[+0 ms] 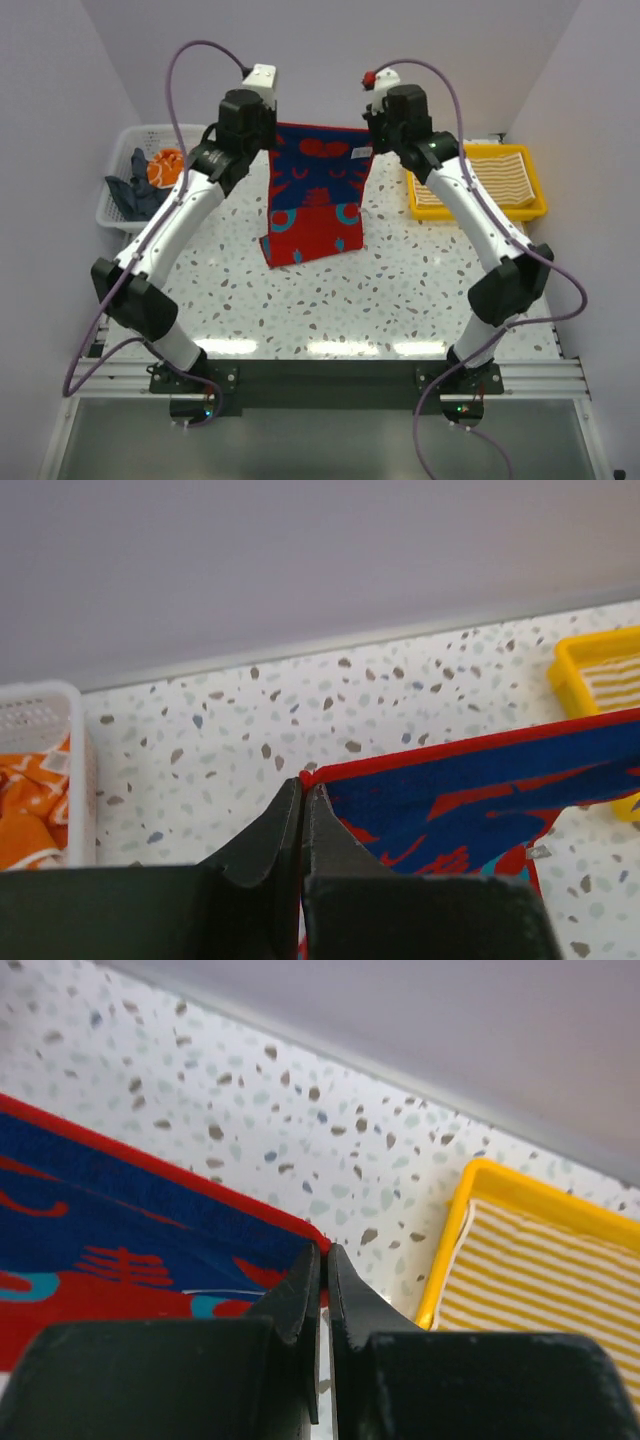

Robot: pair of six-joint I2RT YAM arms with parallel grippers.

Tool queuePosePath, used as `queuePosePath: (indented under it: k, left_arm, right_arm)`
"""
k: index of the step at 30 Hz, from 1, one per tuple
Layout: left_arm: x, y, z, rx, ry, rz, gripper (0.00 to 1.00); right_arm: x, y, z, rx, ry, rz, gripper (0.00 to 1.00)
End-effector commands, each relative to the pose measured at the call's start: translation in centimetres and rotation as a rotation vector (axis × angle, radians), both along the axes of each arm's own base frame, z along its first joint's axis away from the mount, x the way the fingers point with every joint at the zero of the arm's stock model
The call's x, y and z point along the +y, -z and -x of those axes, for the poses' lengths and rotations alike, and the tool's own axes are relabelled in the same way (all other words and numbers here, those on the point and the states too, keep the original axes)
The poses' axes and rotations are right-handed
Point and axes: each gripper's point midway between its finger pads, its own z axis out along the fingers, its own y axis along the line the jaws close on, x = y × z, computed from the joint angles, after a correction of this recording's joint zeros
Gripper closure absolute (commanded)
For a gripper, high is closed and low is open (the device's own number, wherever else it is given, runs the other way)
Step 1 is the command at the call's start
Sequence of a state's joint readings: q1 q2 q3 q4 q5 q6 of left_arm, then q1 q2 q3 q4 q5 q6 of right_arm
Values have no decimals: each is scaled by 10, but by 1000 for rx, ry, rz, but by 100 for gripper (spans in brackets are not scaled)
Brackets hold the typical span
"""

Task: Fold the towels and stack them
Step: Flatten out the crumpled towel

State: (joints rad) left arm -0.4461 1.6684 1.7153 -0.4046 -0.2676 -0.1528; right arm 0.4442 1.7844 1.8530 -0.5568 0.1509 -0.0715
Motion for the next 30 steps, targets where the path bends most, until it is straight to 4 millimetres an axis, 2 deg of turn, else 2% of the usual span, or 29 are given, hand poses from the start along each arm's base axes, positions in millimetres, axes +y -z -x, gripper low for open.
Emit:
queuePosePath:
  k: [1, 2, 3, 4, 5, 6, 7, 8, 10, 12, 14, 17, 19, 20, 21, 23, 25, 27, 28, 29, 30]
  left_arm:
    - [8, -85, 26, -186, 49, 25, 100]
    - [10, -107, 42, -233, 74, 44, 100]
    - [11, -111, 50, -249, 87, 38, 100]
    - [7, -119, 59, -274, 110, 44, 100]
    - [7, -139, 78, -320, 146, 64, 100]
    - [6, -138, 86, -325, 166, 57, 100]
    - [-1, -146, 99, -347, 201, 66, 100]
    - [1, -162, 118, -392, 230, 82, 100]
    - [-12, -170, 143, -422, 291, 94, 100]
    - [-13, -187, 170, -478, 343, 103, 100]
    - [-8, -204, 191, -520, 379, 135, 100]
    - [1, -221, 212, -561, 399, 168, 100]
    - [7, -229, 218, -578, 392, 174, 100]
    - [11, -232, 219, -582, 379, 177, 100]
    - [14, -240, 222, -596, 373, 183, 100]
    - [13, -237, 216, -573, 356, 172, 100]
    - [14, -238, 210, -561, 337, 165, 100]
    - [10, -225, 190, -518, 284, 138, 100]
    - [8, -219, 182, -491, 260, 155, 100]
    - [7, -205, 163, -455, 202, 127, 100]
    - [6, -196, 152, -432, 175, 111, 100]
  right_arm:
    - [-20, -101, 24, -222, 28, -63, 100]
    - [-23, -109, 30, -241, 17, -65, 100]
    - [-23, -116, 37, -255, 3, -71, 100]
    - [-27, -139, 55, -305, -22, -100, 100]
    - [-28, -138, 62, -304, -38, -98, 100]
    - [-30, -145, 71, -320, -57, -101, 100]
    - [-32, -160, 89, -354, -86, -121, 100]
    - [-33, -160, 99, -357, -107, -124, 100]
    - [-36, -174, 126, -393, -162, -141, 100]
    - [-39, -179, 143, -402, -197, -142, 100]
    - [-43, -196, 167, -442, -234, -166, 100]
    - [-50, -217, 196, -498, -273, -186, 100]
    - [-55, -222, 203, -502, -267, -179, 100]
    - [-58, -233, 208, -524, -263, -179, 100]
    - [-61, -235, 206, -524, -247, -173, 100]
    - [-64, -243, 206, -538, -231, -174, 100]
    - [-65, -245, 197, -540, -203, -175, 100]
    - [-63, -243, 187, -532, -185, -174, 100]
    - [-58, -236, 173, -512, -175, -166, 100]
    - [-57, -231, 163, -496, -156, -159, 100]
    - [-55, -226, 155, -484, -145, -151, 100]
